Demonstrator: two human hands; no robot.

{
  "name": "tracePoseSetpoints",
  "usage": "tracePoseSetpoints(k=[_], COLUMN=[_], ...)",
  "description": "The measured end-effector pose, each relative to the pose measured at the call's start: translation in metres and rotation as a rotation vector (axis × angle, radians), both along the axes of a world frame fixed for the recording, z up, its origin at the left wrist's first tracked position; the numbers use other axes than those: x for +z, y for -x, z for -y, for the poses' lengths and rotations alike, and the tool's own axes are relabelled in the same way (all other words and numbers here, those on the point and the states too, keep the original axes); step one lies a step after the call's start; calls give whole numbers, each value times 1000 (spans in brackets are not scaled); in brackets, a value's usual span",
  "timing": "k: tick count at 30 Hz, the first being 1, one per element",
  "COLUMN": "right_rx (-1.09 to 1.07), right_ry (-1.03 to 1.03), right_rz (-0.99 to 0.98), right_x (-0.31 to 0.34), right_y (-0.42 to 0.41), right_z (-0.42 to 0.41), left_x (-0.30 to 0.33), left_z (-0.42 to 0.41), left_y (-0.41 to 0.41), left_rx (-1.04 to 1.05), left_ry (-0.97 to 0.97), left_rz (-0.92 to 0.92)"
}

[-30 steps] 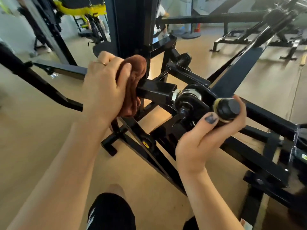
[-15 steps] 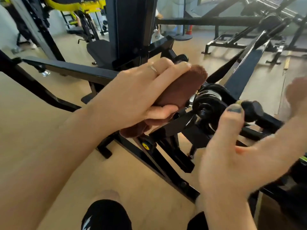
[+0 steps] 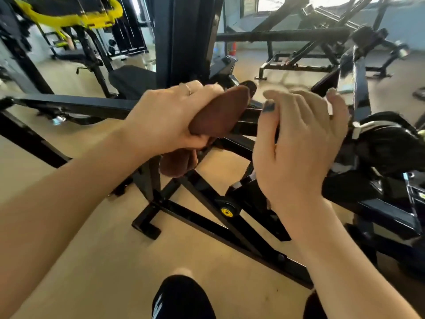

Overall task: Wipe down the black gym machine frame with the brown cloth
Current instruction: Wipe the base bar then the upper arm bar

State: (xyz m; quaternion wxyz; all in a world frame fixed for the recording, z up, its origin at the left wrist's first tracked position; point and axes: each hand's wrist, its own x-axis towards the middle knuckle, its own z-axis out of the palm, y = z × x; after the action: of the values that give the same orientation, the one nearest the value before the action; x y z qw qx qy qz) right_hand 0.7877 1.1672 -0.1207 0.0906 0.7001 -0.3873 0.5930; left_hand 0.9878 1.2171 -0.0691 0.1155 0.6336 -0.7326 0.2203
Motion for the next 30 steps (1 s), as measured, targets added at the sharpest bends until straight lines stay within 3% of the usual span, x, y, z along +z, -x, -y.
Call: tracePoseSetpoints(k=[4,9,13,18,20,23,26,30], right_rx=[51,-68,-146,76,141,60,26,-17], right_ry=[2,-22,-42,4,-11,-23,1,30], right_rz=[-105,-140,-100,-59,-156,-309,-318,-298], right_x=[3,8,8,9,8,5,-1,-6], right_y=[-30,-64,-79,-104,-124,-148,-153,-158], right_z=[-5,-5,-5,-19,-23,-20,-16,-11], left_x=[2,-13,-21,-22,-22,-21,-18,-21], left_z=[-8,7,14,5,-3,-18,-31,-40], left_y=[-29,-14,-23,-59,-87,-134,-182,-220], left_rx=[107,-20,-73,-99,-29,109,271,392], left_ry=[-25,140,249,256,229,144,74,117], left_rz=[-120,28,8,33,4,-58,-154,-231])
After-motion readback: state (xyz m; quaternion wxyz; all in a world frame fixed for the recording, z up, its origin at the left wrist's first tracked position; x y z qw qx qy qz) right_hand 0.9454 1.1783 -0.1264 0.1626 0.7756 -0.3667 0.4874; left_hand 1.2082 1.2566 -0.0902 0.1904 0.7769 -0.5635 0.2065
